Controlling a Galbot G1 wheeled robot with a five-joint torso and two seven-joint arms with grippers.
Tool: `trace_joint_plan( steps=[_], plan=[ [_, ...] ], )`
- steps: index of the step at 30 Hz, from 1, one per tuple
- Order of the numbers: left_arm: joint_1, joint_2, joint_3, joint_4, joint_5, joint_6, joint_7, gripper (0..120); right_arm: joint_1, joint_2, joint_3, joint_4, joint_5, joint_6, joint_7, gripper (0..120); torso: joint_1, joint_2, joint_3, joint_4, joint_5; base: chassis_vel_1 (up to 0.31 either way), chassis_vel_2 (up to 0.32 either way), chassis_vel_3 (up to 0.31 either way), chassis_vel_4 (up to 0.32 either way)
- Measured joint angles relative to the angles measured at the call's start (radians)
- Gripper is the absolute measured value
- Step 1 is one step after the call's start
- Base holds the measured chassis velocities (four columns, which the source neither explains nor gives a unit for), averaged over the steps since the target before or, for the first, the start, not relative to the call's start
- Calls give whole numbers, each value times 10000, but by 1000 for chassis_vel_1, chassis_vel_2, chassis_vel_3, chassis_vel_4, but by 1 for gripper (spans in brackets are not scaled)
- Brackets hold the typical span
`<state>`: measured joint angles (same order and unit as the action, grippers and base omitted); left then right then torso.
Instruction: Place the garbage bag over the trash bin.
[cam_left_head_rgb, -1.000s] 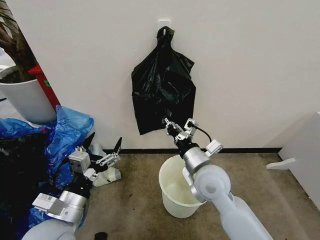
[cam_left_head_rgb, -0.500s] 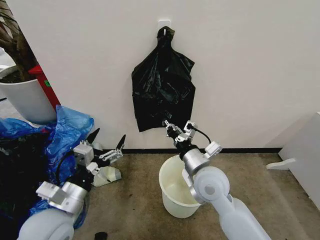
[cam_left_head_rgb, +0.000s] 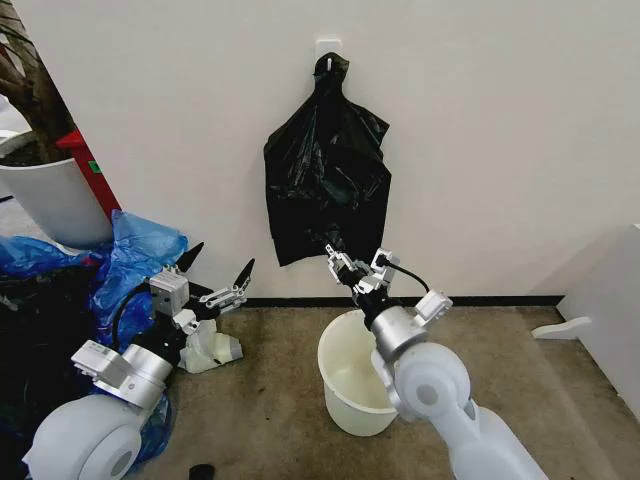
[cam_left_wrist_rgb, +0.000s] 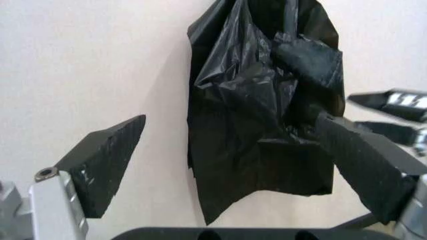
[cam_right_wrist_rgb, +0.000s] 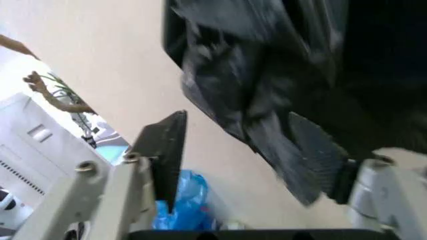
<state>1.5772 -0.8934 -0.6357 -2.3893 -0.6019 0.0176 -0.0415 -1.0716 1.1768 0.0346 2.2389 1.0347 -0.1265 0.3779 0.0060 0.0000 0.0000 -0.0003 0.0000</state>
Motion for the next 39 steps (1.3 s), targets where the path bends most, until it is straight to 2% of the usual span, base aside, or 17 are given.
trace_joint_plan(
  steps=[1,2,7,8,10,12,14,16,20,21,24,26,28,29,36,39],
  plan=[
    [40,-35,-11,-21,2,0,-4,100,-24,-112,16,247,-2,-21,40,65,0,0,0,-1,1,0,0,0,0],
    [52,-42,-14,-26,4,0,-4,100,-27,-157,26,340,-2,-36,55,65,0,0,-1,-1,1,0,0,0,0],
    [302,-119,-64,-153,46,0,-46,100,475,-642,440,842,-84,-400,158,89,0,0,-2,0,0,0,0,0,0],
    [302,-119,-64,-153,46,0,-46,100,475,-642,440,842,-84,-400,158,89,0,0,-2,0,0,0,0,0,0],
    [455,-116,-102,-220,73,0,-64,100,1075,-798,618,550,-776,-605,-21,97,0,0,-2,-1,0,0,0,0,0],
    [571,-120,-111,-238,138,2,-71,100,1624,-816,527,223,-1477,-655,-239,99,0,0,-1,-4,3,0,0,0,0],
    [620,-138,-114,-255,183,1,-71,100,1935,-799,421,71,-1701,-675,-304,100,0,0,-1,-1,1,0,0,0,0],
    [743,-206,-118,-305,270,3,-72,100,2860,-667,-47,-201,-1863,-813,-236,100,0,0,0,2,-1,0,0,0,0],
    [839,-285,-143,-374,346,15,-76,100,4373,-183,-1319,-544,-1413,-1026,433,100,0,0,1,0,-4,0,0,0,0],
    [839,-285,-143,-374,346,15,-76,100,4373,-183,-1319,-544,-1413,-1026,433,100,0,0,1,0,-4,0,0,0,0],
    [882,-322,-166,-425,377,21,-80,100,5237,483,-2070,-793,-240,-1333,1850,100,0,0,0,4,-4,0,0,0,0],
    [891,-364,-173,-442,389,22,-82,100,5549,831,-2207,-1077,-18,-1515,2644,100,0,0,0,2,-3,0,0,0,0],
    [894,-378,-173,-443,394,22,-81,100,5603,889,-2217,-1138,-6,-1563,2800,100,0,0,1,2,-2,0,0,0,0],
    [917,-469,-174,-448,425,23,-80,100,5889,1172,-2274,-1436,19,-1871,3741,100,0,0,1,-1,-1,0,0,0,0],
    [943,-642,-138,-380,538,-18,-27,100,6586,1486,-2351,-1828,170,-2233,4717,100,0,0,0,-1,-2,0,0,0,0],
    [902,-646,-125,-357,533,-30,-20,100,6927,1673,-2320,-2108,455,-2249,4967,88,0,0,-1,1,-2,0,0,0,0]
  ],
)
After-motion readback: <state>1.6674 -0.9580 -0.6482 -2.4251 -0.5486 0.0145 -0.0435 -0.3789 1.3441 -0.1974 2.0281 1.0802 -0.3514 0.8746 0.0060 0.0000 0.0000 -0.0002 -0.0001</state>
